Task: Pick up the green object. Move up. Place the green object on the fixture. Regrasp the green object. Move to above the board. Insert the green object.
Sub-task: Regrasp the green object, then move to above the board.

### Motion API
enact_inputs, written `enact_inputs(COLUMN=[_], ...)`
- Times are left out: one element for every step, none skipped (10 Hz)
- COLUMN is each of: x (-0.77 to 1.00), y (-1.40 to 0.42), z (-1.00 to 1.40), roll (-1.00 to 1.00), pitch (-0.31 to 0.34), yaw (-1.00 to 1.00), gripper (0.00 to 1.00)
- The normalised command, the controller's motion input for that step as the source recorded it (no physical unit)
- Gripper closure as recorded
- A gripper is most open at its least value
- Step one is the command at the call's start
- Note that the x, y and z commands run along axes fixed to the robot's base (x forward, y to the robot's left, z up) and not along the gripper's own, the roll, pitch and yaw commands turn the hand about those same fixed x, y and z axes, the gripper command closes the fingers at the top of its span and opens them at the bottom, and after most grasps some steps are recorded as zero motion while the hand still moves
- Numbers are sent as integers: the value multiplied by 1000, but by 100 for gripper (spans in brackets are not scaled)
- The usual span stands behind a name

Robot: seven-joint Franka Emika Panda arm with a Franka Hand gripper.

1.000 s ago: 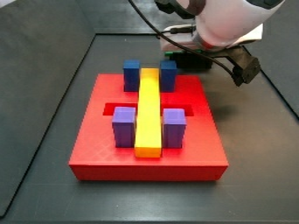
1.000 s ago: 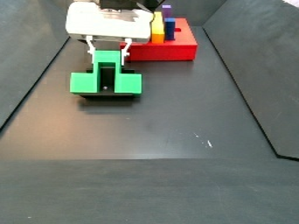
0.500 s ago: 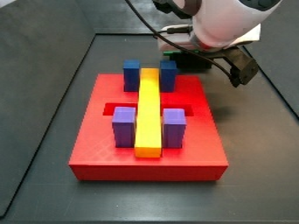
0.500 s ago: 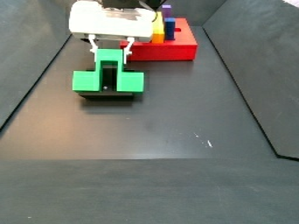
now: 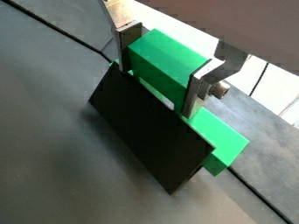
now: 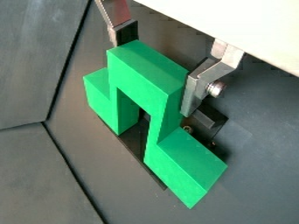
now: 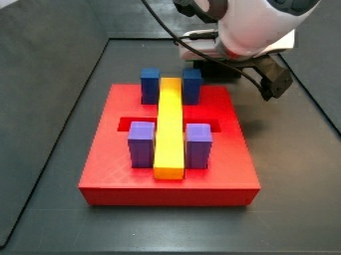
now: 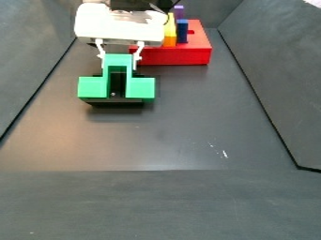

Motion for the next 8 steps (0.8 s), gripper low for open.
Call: enact_inputs(x=[0, 0, 0, 0, 0, 3, -27, -29], y=[0, 0, 0, 0, 0, -20, -29, -18], z=[0, 0, 0, 0, 1400, 1400, 1400, 1400], roll=[0, 0, 0, 0, 0, -15, -74, -59], pitch=[0, 0, 0, 0, 0, -9, -23, -24], yaw=[0, 0, 0, 0, 0, -17, -13, -15], gripper=[100, 100, 100, 100, 100, 100, 100, 100])
